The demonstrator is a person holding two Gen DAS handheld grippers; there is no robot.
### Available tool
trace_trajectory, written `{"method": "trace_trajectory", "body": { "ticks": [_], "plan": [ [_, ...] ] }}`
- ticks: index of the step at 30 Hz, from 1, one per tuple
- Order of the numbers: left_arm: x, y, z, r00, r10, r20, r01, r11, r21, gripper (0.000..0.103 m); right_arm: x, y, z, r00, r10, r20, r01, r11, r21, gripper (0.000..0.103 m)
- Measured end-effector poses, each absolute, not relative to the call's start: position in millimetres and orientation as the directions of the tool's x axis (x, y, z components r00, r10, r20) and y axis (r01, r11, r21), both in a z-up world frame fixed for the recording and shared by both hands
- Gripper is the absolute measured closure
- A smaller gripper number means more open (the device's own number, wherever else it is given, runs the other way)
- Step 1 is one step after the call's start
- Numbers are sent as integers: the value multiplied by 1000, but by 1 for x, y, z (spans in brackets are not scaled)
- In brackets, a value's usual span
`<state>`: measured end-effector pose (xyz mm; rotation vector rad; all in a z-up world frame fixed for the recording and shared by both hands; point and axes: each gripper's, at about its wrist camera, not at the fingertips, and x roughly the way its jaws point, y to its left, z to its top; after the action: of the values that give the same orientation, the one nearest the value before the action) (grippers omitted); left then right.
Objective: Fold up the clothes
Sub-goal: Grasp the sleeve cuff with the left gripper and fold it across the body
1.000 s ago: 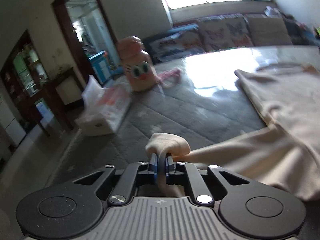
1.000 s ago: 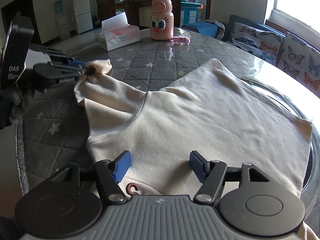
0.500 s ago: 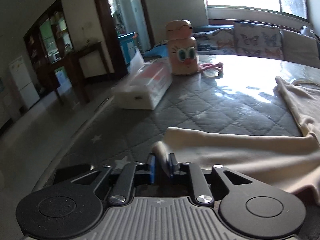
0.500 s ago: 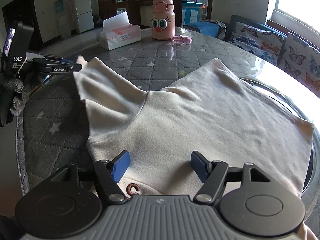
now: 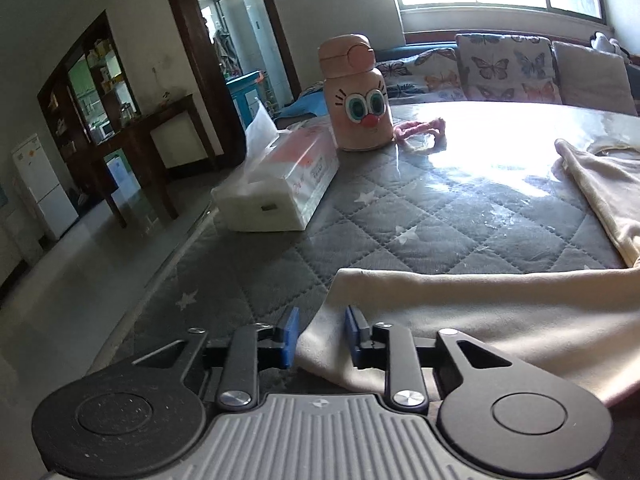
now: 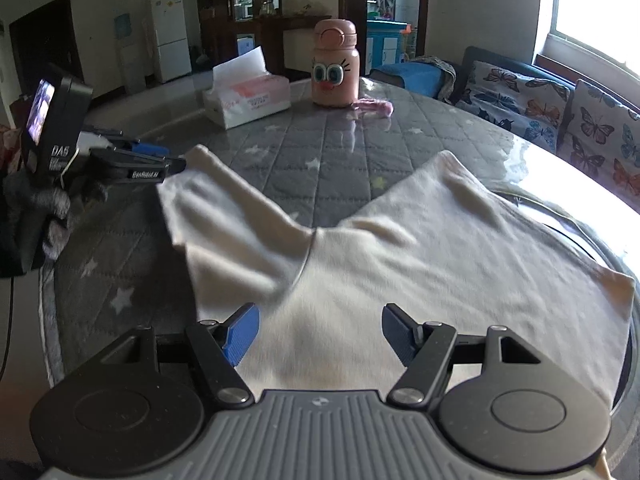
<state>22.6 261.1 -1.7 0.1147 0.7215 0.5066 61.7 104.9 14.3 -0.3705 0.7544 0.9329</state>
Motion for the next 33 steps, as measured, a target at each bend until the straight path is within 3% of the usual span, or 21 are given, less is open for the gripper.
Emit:
{"method": "trace_trajectory", "body": {
  "ticks": [5,14,23,31,33],
  "plan": [
    [38,261,-5,641,489,-591,-378,872,311,91,64,124,5,369,569,-735,-830,557,14,33],
    [72,268,-13,632,526,-570,-348,849,398,94,44,142,3,369,590,-718,-872,488,-48,33],
    [88,275,-16,636,531,-561,-345,845,408,96,48,158,-4,363,588,-723,-875,483,-47,36],
    [78,270,-2,643,513,-568,-364,858,363,91,15,158,-2,335,619,-710,-918,385,-98,36],
    [72,262,4,657,500,-565,-359,866,349,83,16,151,2,331,624,-708,-915,395,-80,36]
  ]
}}
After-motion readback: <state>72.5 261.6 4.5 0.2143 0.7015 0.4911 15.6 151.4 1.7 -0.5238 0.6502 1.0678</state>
